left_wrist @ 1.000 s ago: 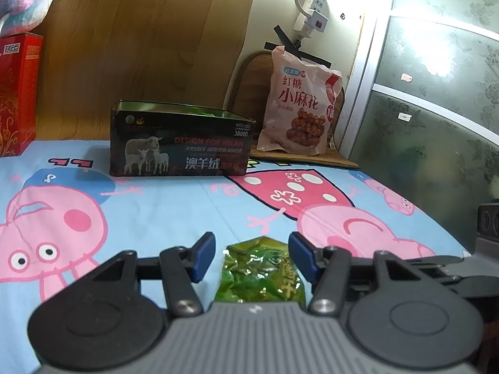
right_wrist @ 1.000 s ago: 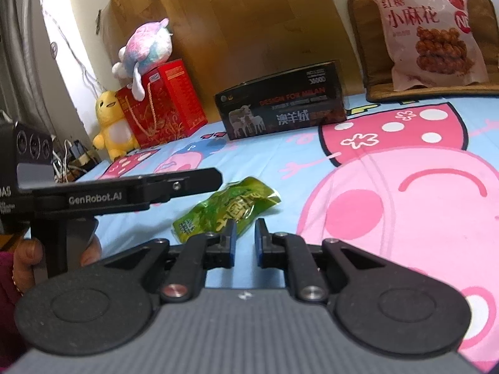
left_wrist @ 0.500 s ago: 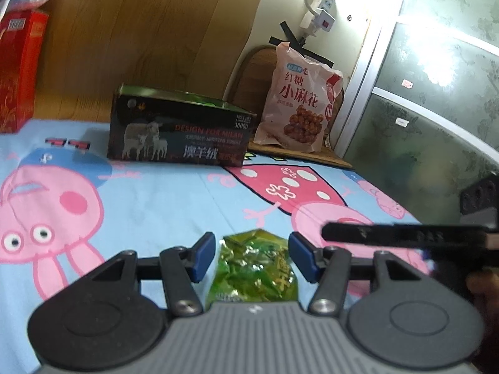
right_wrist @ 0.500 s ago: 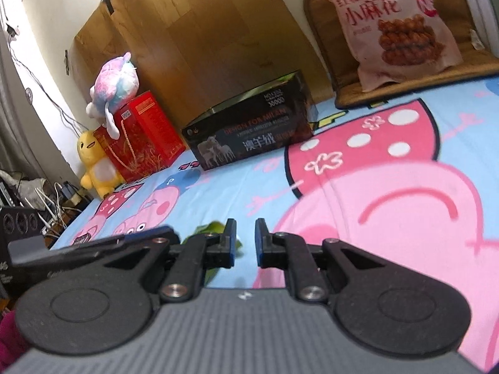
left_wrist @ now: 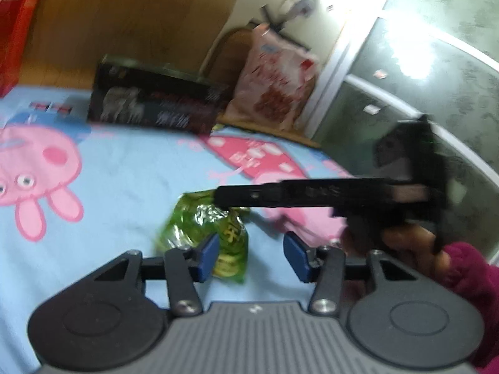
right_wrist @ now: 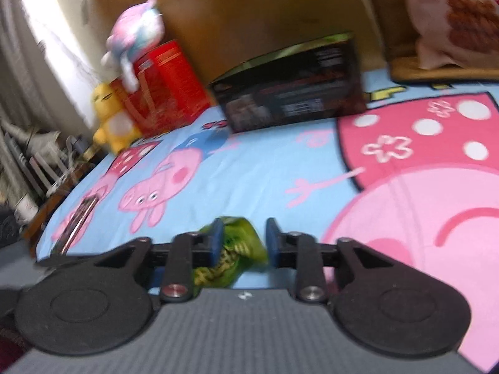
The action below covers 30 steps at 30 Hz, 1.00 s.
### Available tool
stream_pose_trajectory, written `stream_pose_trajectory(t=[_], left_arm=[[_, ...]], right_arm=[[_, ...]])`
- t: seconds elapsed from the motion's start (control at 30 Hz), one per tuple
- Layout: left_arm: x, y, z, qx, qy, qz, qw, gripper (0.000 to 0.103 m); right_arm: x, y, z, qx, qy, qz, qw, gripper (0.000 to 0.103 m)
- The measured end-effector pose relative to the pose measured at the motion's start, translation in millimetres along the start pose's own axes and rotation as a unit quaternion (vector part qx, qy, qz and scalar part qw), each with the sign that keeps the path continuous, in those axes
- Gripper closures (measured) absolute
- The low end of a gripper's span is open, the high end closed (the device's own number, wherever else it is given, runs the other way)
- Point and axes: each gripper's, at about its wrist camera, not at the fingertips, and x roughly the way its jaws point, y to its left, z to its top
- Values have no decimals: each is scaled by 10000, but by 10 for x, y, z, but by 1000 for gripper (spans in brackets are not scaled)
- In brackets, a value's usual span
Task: Organize snacks
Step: 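Carry the green pouch toward the black box with the right tool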
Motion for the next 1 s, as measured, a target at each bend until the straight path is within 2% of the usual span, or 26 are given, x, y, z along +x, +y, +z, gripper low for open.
stream_pose_trajectory(t=[0.07, 0.1, 0.23, 0.33, 0.43, 0.6, 0.73, 0.8, 0.9, 0.97, 1.0], left_arm=[[8, 49, 15, -142, 7, -37, 9999, 58], [1, 66, 20, -177, -19, -56, 9998, 58], [-24, 110, 26, -277, -92, -13, 9996, 57], [-51, 151, 35, -409, -144, -50, 9990, 51], [-59, 199, 50, -559, -145, -142, 9982, 49], [-51, 207, 42, -685, -45, -378, 9969, 49], [-18, 233, 49, -883, 115, -580, 9943, 49], [5, 252, 64, -972, 186, -622, 9931, 44], [90, 294, 86, -1091, 417, -674, 9909, 44], [143, 290, 92, -1123, 443, -766, 9897, 45], [164, 283, 95, -1124, 448, -774, 9896, 46]], right_arm=[[-65, 45, -45, -85, -136, -81, 9998, 91], [-109, 37, -73, -65, -214, -111, 9997, 100], [-316, -118, -218, 436, -508, -296, 9973, 100], [-519, -210, -346, 842, -726, -434, 9928, 100], [-661, -248, -454, 1087, -756, -410, 9904, 100], [-762, -227, -600, 1230, -565, -34, 9908, 92], [-786, -234, -608, 1371, -503, 118, 9892, 80], [-837, -257, -594, 1453, -546, 188, 9877, 76], [-832, -274, -559, 1535, -480, 327, 9864, 76], [-704, -262, -559, 1570, -229, 370, 9866, 78], [-657, -239, -574, 1565, -270, 415, 9864, 79]])
